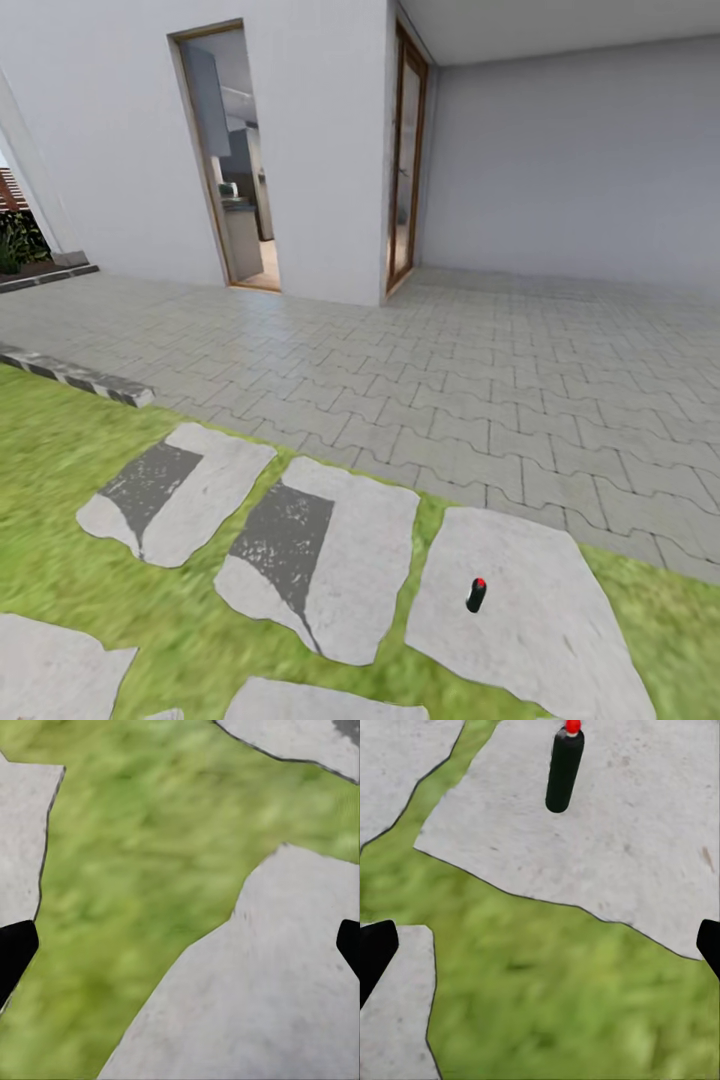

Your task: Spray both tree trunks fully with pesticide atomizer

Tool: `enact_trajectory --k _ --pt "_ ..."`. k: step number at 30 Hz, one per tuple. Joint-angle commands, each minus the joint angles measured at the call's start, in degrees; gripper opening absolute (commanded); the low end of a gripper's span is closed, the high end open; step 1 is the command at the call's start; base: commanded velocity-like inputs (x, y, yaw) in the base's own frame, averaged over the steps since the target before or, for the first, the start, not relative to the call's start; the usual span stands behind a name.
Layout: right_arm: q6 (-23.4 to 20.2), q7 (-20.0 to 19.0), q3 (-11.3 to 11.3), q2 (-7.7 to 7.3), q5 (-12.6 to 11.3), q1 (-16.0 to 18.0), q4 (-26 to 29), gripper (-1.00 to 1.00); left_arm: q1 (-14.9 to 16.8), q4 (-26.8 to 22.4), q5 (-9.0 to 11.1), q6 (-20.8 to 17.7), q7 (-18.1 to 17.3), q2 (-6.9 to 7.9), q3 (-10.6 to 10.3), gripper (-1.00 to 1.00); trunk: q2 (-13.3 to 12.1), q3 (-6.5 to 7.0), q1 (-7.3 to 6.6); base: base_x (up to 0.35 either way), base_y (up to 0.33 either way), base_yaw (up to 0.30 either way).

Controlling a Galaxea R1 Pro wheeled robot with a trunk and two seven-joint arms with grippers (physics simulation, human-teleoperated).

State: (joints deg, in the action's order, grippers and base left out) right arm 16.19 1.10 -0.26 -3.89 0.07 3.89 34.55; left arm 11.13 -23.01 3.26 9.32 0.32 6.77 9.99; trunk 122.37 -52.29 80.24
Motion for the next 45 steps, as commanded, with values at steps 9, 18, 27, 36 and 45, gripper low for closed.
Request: enact_trajectory --k 9,18,27,36,45 --pt "0.2 0.1 0.0 -0.01 0.0 0.1 0.0 1.0 0.0 0.1 0.3 0.2 0.0 0.0 -0.1 1.0 0.0 -0.05 0.01 0.239 0.237 -0.004" --pt "0.2 0.1 0.0 -0.03 0.0 0.0 0.0 1.0 0.0 0.1 0.3 0.2 0.0 0.08 -0.1 1.0 0.0 -0.05 0.01 0.256 0.237 -0.173" --pt "0.2 0.1 0.0 0.01 0.0 0.0 0.0 1.0 0.0 0.1 0.4 0.2 0.0 0.09 -0.1 1.0 0.0 -0.05 0.01 0.257 0.237 -0.262" --pt "0.2 0.1 0.0 0.0 0.0 0.0 0.0 1.0 0.0 0.1 0.4 0.2 0.0 0.09 -0.1 1.0 0.0 -0.05 0.01 0.257 0.237 -0.262" --pt "0.2 0.1 0.0 -0.01 0.0 0.0 0.0 1.0 0.0 0.1 0.4 0.2 0.0 0.09 -0.1 1.0 0.0 -0.05 0.01 0.257 0.237 -0.262"
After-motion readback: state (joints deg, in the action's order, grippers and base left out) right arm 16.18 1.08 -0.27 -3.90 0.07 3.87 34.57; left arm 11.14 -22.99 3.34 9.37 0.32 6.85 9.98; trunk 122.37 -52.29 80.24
